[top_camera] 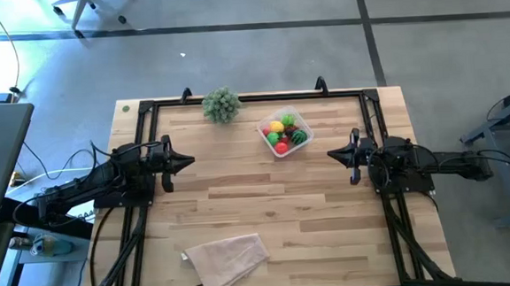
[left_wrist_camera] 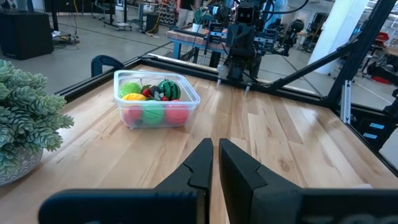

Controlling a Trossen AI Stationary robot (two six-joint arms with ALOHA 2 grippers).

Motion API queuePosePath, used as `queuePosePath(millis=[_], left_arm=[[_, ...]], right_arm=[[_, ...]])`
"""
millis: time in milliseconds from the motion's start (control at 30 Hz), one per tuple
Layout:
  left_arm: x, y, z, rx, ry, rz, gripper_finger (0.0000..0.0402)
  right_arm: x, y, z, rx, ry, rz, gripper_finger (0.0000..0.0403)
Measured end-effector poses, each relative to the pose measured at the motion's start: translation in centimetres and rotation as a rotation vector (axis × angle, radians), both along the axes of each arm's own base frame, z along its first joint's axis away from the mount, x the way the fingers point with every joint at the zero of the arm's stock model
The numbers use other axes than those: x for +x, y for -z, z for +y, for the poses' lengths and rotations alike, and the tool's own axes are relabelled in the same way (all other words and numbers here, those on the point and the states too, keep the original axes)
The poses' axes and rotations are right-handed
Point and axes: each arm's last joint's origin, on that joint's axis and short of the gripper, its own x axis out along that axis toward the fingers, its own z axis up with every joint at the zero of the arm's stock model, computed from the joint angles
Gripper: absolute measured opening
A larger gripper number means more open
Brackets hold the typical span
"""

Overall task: Pick and placing Produce into tupperware
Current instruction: Return to Home Position

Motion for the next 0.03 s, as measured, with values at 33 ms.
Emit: queuePosePath(millis=[33], left_arm=[[0.00, 0.00, 0.00, 0.000, 0.000, 0.000, 0.0017]], right_arm=[[0.00, 0.00, 0.00, 0.000, 0.000, 0.000, 0.0000]])
